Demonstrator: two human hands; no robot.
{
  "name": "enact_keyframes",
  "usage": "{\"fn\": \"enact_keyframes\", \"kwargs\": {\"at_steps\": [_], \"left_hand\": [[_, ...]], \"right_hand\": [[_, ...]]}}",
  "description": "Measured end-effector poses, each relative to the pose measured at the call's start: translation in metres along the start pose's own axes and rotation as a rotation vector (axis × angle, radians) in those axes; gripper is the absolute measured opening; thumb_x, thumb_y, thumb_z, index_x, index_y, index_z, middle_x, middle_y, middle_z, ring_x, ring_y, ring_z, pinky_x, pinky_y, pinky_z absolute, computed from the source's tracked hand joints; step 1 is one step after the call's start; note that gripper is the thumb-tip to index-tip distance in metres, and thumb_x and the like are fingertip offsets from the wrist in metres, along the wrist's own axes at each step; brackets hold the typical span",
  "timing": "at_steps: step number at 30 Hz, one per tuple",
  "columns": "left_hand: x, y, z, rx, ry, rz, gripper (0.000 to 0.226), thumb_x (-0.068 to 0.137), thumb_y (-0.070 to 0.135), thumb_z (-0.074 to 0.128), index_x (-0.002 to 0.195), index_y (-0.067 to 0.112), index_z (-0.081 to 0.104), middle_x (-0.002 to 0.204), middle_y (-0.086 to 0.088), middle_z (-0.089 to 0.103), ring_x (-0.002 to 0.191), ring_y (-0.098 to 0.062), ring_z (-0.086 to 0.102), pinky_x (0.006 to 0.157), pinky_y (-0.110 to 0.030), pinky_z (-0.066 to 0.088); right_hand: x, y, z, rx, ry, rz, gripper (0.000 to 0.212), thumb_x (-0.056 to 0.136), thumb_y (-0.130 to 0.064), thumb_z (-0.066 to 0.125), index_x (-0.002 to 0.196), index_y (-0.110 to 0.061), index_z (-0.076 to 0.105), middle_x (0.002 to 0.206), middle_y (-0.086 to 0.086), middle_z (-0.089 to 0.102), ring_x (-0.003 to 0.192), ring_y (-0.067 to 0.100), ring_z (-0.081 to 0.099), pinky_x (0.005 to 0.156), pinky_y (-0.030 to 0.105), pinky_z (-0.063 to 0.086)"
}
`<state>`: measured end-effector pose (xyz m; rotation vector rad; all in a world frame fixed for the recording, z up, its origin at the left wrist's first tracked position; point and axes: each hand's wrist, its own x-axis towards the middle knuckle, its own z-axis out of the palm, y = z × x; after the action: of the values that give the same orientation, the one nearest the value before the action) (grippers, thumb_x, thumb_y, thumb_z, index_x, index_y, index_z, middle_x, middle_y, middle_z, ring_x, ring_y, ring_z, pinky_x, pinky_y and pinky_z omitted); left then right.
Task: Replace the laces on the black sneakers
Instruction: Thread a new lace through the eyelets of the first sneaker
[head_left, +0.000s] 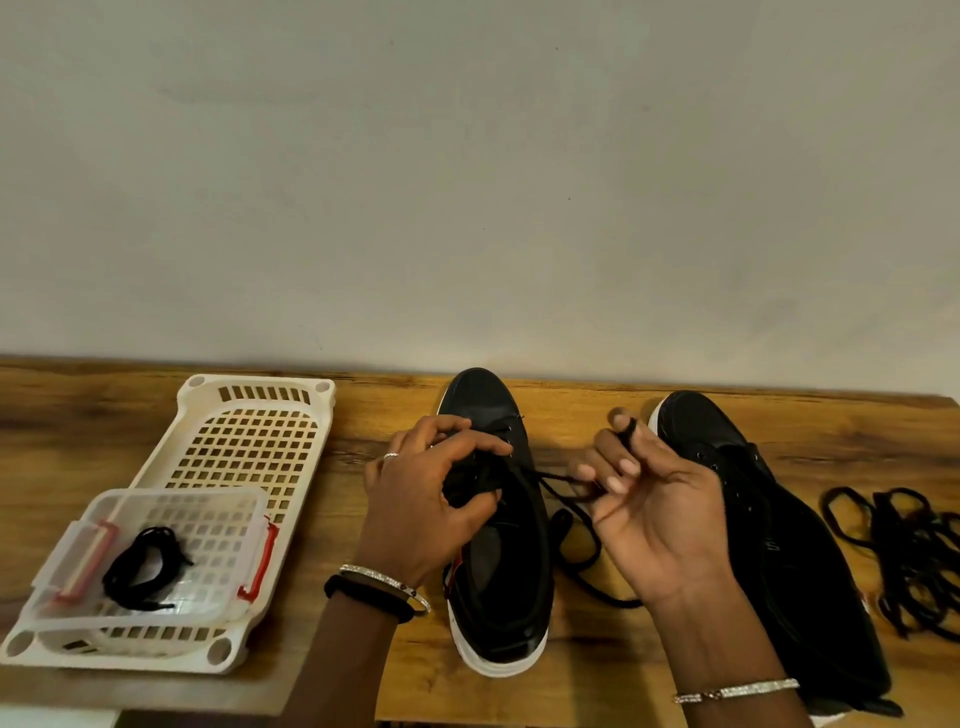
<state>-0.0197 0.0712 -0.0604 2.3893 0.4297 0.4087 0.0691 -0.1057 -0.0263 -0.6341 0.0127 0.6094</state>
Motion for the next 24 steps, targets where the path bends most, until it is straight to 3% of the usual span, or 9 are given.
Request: {"fn": "enact_keyframes", "kwargs": {"at_steps": [2,4,7,9,13,17,19,24], "left_hand": [[0.000,0.000,0.000,-0.002,-0.005,-0.002,0.041,0.070,0.055,0.061,0.111,0.059,0.060,0.129,0.029,0.045,0.125,-0.005,0.039,0.096,-0.038,0.024],[-0.001,0.000,0.000,-0.010,-0.008,0.000,0.041,0.069,0.062,0.056,0.110,0.059,0.060,0.128,0.029,0.046,0.124,-0.003,0.039,0.096,-0.038,0.023],[-0.001,0.001,0.000,-0.037,-0.003,0.000,0.041,0.070,0.066,0.050,0.108,0.059,0.062,0.127,0.030,0.047,0.122,-0.001,0.040,0.096,-0.040,0.025],[0.000,0.002,-0.001,-0.060,0.008,-0.004,0.038,0.071,0.064,0.049,0.106,0.059,0.062,0.126,0.031,0.048,0.121,-0.001,0.041,0.096,-0.042,0.028],[0.001,0.003,-0.003,-0.091,0.025,-0.013,0.037,0.075,0.064,0.046,0.106,0.057,0.066,0.124,0.029,0.052,0.120,-0.003,0.045,0.101,-0.051,0.036],[-0.001,0.004,-0.002,-0.065,0.003,-0.006,0.042,0.068,0.059,0.049,0.107,0.057,0.063,0.124,0.028,0.050,0.119,-0.004,0.044,0.100,-0.049,0.035],[-0.001,0.004,-0.001,-0.066,0.008,-0.015,0.040,0.068,0.058,0.050,0.106,0.058,0.062,0.123,0.029,0.049,0.118,-0.002,0.043,0.099,-0.047,0.034],[0.000,0.004,0.001,-0.109,0.031,-0.030,0.037,0.071,0.056,0.051,0.106,0.056,0.063,0.122,0.030,0.051,0.118,-0.002,0.045,0.101,-0.053,0.038]], "right_hand": [[0.001,-0.005,-0.006,-0.121,0.031,-0.017,0.014,0.090,-0.015,0.044,0.080,-0.009,0.052,0.055,-0.002,0.025,0.042,0.010,0.023,0.046,0.027,0.024],[0.001,-0.007,-0.009,-0.386,0.043,-0.064,0.015,0.089,-0.016,0.055,0.076,-0.009,0.055,0.052,-0.003,0.025,0.040,0.009,0.020,0.044,0.027,0.018],[0.001,-0.001,-0.007,-0.921,0.003,-0.161,0.017,0.094,-0.005,0.061,0.078,-0.009,0.063,0.054,-0.007,0.045,0.046,0.008,0.039,0.047,0.024,0.034],[0.001,0.006,-0.005,-1.211,-0.058,-0.210,0.015,0.091,-0.003,0.067,0.083,-0.015,0.070,0.072,-0.010,0.066,0.067,0.006,0.061,0.064,0.022,0.050],[0.002,0.015,-0.007,-1.463,-0.106,-0.278,0.017,0.088,-0.005,0.071,0.087,-0.022,0.073,0.088,-0.011,0.067,0.083,0.004,0.062,0.069,0.014,0.050],[0.006,0.015,-0.013,-1.502,-0.134,-0.234,0.015,0.096,-0.011,0.063,0.090,-0.023,0.069,0.084,-0.014,0.068,0.082,0.003,0.062,0.068,0.016,0.049],[0.005,0.016,-0.013,-1.393,-0.113,-0.169,0.016,0.100,-0.010,0.056,0.092,-0.020,0.066,0.086,-0.011,0.068,0.083,0.002,0.062,0.070,0.016,0.047],[-0.001,0.006,-0.002,-0.477,0.020,0.006,0.019,0.103,-0.001,0.039,0.098,-0.007,0.057,0.092,0.013,0.071,0.093,0.022,0.069,0.073,0.026,0.059]]}}
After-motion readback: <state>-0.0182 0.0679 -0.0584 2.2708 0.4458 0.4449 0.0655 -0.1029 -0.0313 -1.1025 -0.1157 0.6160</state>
